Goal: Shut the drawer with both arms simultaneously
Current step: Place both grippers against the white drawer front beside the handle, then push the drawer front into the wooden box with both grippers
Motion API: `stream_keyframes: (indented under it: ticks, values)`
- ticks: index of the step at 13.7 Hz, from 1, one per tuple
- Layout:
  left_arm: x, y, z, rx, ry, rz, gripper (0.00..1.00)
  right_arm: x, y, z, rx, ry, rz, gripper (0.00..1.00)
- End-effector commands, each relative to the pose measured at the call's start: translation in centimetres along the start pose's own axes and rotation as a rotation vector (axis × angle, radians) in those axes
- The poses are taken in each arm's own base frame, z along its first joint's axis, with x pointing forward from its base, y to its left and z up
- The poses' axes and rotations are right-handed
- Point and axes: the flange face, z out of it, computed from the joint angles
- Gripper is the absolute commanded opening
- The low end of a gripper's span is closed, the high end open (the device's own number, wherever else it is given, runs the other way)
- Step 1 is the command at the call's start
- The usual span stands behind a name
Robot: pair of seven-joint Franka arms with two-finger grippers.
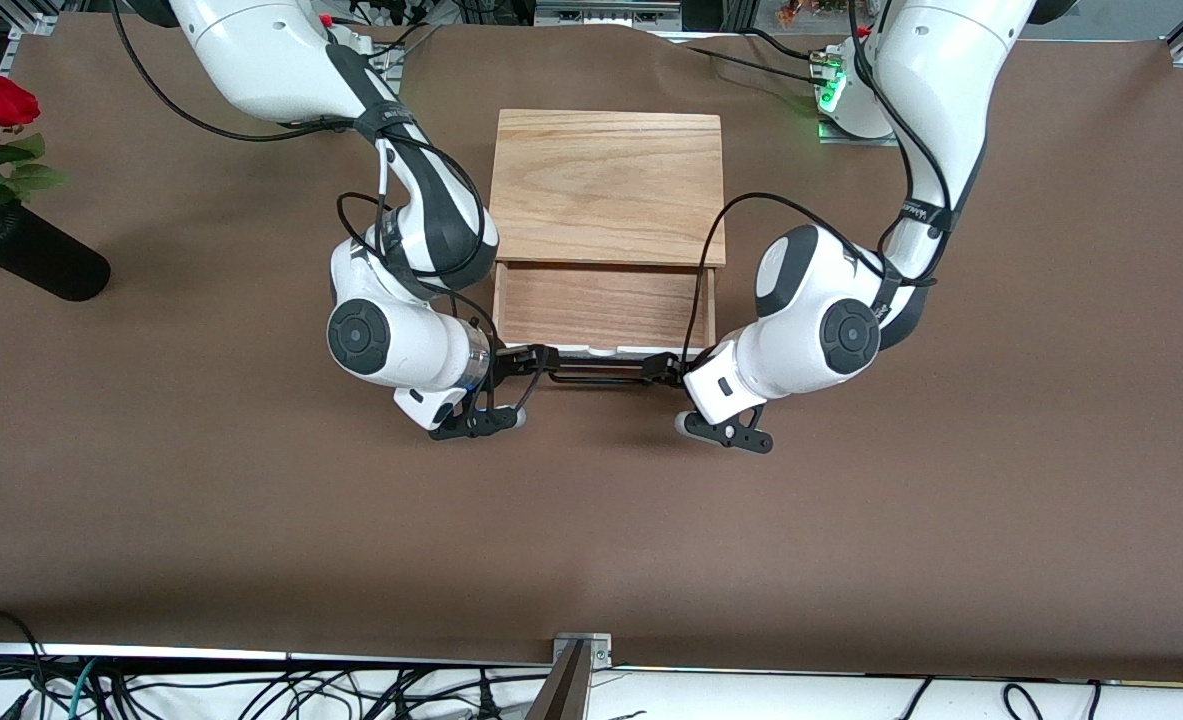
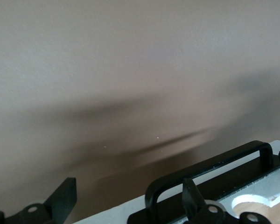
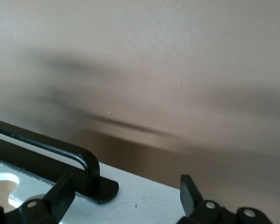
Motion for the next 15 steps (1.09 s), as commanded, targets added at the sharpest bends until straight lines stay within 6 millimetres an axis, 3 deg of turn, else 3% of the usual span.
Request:
stream_keyframes:
  ticks: [1, 9, 15]
  values:
    - [-0.2, 0.1, 0.7, -0.027, -0.027, -0.02, 1.0, 0.1, -0.5, 0.3, 0.024, -0.024, -0.01, 1.0]
    - [-2.3, -0.3, 1.3, -0.055, -0.228, -0.048, 1.0, -0.3, -0.7, 1.0, 0.029, -0.055, -0.005, 1.0]
    - [-3.4, -0.7, 1.4, -0.086, -0.331, -0.066, 1.0, -2.2, -1.7, 1.7, 0.021, -0.181, -0.019, 1.0]
